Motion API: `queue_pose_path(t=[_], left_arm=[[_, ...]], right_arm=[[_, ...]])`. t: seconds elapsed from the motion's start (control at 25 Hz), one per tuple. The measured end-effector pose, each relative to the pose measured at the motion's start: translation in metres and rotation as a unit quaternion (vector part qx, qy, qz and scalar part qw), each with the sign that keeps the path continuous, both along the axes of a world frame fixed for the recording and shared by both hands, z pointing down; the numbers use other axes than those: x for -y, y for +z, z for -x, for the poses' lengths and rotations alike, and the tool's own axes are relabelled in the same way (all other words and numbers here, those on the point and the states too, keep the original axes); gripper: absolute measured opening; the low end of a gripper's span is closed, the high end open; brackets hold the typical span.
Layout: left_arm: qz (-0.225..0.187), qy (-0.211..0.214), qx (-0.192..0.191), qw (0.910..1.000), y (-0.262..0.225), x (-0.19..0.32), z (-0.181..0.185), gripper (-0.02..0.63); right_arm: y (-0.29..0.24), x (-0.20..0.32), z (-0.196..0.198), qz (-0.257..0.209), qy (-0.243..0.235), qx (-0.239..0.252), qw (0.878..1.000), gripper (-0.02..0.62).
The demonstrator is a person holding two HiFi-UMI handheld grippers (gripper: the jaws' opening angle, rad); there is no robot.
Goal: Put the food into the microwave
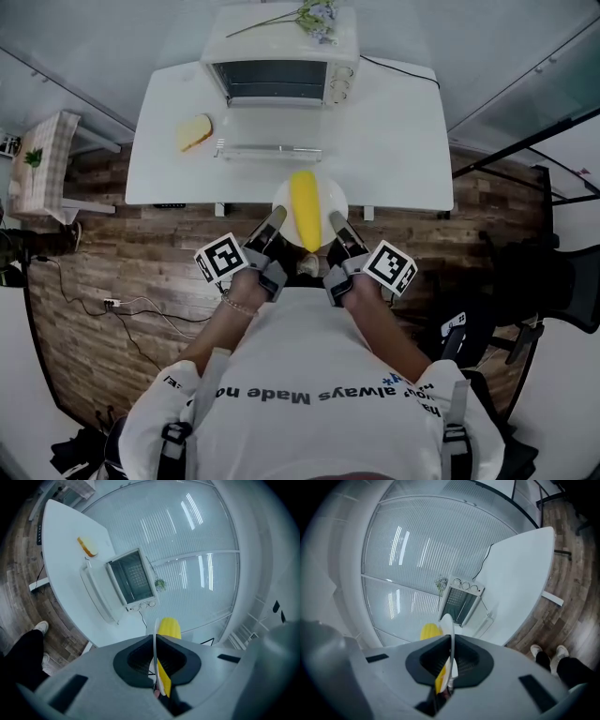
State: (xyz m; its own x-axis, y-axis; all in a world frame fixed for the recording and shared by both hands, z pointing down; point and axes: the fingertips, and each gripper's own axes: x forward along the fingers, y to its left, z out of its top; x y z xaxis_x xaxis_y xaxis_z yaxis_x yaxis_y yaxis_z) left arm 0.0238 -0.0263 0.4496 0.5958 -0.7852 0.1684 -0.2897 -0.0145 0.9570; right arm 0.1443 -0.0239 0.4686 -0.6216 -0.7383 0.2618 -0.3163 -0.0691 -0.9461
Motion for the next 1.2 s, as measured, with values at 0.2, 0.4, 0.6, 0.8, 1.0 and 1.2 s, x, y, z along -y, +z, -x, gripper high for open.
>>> queue_pose_path(t=[0.2, 0.4, 0.6, 0.8, 1.0, 1.2], left_arm=[[0.015, -0.002, 0.023, 0.9996, 0.013, 0.018, 0.013, 0.017], [0.020, -0.005, 0.019, 0.9996, 0.016, 0.046, 0.024, 0.017], [0.019, -0.007, 0.015, 0.9997, 0.012, 0.080, 0.036, 0.017], [0.018, -0.003, 0.016, 0.9997, 0.010, 0.121, 0.054, 0.017], [0.023, 0.003, 0.012, 0.9996, 0.009, 0.162, 0.074, 0.017], [0.026, 0.012, 0.010, 0.9995, 0.010, 0.197, 0.094, 0.017]], right_arm=[[0.007, 0.022, 0.009, -0.001, -0.002, 0.002, 1.000, 0.023], [0.010, 0.049, 0.020, 0.006, -0.007, -0.003, 1.000, 0.023], [0.006, 0.085, 0.032, 0.004, -0.007, -0.004, 1.000, 0.023], [0.002, 0.124, 0.050, 0.003, -0.008, -0.008, 1.000, 0.023], [0.002, 0.165, 0.071, 0.010, -0.002, -0.009, 1.000, 0.023], [0.001, 0.197, 0.091, 0.014, 0.004, -0.015, 1.000, 0.023]])
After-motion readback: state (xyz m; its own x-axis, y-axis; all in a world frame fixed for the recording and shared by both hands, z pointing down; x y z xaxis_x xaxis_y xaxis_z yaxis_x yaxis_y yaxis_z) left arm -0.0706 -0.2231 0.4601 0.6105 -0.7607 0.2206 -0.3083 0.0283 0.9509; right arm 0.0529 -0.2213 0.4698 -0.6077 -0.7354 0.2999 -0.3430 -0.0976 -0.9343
